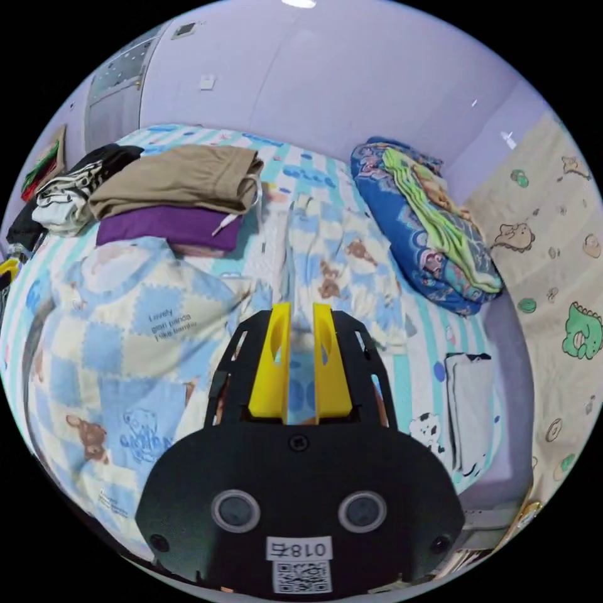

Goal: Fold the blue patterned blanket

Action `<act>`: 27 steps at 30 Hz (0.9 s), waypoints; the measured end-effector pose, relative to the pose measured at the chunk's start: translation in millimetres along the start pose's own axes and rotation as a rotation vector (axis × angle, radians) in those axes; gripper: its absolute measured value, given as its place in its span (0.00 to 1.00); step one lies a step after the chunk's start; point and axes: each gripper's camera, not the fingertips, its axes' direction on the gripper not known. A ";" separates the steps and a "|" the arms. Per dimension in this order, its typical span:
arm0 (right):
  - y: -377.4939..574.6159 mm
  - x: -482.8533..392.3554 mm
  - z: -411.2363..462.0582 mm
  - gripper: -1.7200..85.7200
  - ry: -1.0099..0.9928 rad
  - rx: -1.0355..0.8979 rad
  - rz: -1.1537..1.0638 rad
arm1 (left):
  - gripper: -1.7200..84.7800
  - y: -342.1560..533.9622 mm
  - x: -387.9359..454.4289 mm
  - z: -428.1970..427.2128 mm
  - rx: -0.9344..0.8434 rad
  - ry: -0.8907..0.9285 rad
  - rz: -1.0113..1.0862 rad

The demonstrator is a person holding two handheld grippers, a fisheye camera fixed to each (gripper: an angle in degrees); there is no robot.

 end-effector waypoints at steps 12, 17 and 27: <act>187.5 108.0 -15.9 0.11 -0.345 0.043 -0.007 | 0.17 199.6 -26.9 -85.3 0.060 0.204 -0.148; 213.5 131.9 6.0 0.15 -0.497 -0.012 0.124 | 0.17 226.2 28.4 -97.1 0.020 0.184 -0.193; 177.3 118.6 71.9 0.09 -0.376 -0.158 0.070 | 0.19 124.4 139.2 -49.5 -0.285 0.009 0.019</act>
